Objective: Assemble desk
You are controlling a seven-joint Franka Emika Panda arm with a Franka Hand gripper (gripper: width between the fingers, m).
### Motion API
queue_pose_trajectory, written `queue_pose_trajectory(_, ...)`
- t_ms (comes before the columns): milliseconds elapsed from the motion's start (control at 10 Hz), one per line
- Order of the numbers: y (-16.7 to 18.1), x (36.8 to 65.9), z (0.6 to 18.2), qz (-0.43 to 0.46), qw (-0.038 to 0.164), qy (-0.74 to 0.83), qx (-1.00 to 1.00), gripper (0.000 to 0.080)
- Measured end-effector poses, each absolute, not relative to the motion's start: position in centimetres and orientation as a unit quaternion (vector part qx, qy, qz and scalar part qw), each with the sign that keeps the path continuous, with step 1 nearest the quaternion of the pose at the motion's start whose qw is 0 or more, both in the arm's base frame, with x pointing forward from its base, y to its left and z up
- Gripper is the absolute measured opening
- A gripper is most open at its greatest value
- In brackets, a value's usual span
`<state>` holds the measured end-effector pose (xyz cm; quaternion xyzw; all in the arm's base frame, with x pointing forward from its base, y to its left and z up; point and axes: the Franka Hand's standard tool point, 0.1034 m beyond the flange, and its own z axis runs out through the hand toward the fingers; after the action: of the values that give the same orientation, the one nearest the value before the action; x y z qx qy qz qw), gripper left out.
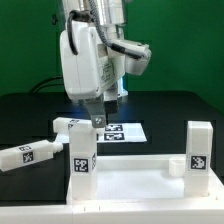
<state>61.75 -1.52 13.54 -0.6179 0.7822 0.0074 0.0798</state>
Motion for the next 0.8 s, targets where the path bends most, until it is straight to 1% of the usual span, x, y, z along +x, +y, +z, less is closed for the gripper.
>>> queue_pose_trajectory(100,-0.7,61.0,13.1,0.01,0.076,0.768,-0.636,0.0648)
queue_pose_trajectory(200,0.3,59.5,12.3,0.015,0.069,0.764,-0.641,0.0648)
queue_pose_trajectory(300,1.4,57.3,10.9,0.012,0.061,0.763,-0.643,0.0648)
queue_pose_trajectory(400,2.4,56.0,9.7,0.014,0.052,0.771,-0.635,0.0648)
queue_pose_trajectory(500,3.1,55.9,9.5,0.011,0.051,0.772,-0.634,0.0648)
queue_pose_trajectory(600,2.7,56.2,9.7,0.01,0.053,0.765,-0.642,0.0648)
queue_pose_trajectory(800,2.8,55.9,9.4,0.007,0.051,0.764,-0.643,0.0648)
